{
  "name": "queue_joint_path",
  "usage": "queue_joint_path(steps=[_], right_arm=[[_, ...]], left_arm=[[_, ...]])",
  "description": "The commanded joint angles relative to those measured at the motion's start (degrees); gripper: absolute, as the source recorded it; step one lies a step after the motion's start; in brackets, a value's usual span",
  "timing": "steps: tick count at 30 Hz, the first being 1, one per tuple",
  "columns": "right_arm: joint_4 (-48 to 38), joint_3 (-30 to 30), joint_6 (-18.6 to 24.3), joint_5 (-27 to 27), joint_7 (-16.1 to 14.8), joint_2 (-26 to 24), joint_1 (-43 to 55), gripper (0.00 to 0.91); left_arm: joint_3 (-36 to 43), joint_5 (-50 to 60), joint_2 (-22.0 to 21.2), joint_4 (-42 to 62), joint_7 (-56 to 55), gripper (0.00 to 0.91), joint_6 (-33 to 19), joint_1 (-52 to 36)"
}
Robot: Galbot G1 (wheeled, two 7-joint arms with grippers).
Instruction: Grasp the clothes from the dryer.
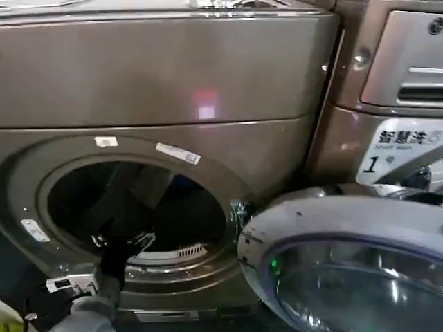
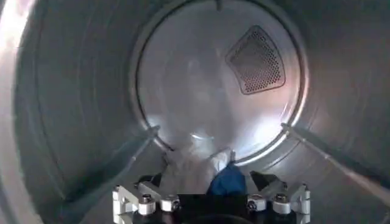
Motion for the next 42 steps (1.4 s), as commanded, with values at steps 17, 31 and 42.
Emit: queue_joint_path(steps=[17,31,42], right_arm=[[0.04,0.3,0.76,0.33,-0.05,0.56,-0.43,0.907],[1.84,0.3,0.17,1.32,1.16,1.11,-0.81,0.907],[1.5,2.1,0.04,2.13,0.98,1.28,-2.24,0.907]], left_arm=[[-0.12,-0.87,0.28,1.41,-0.02,0.907,-0.5,-1.29],[1.69,-5.89,3.1,12.84,-1.09,0.907,-2.25,-15.29],[6.88,-6.61,4.05,31.93,-3.03,0.907,-3.74,-31.47]])
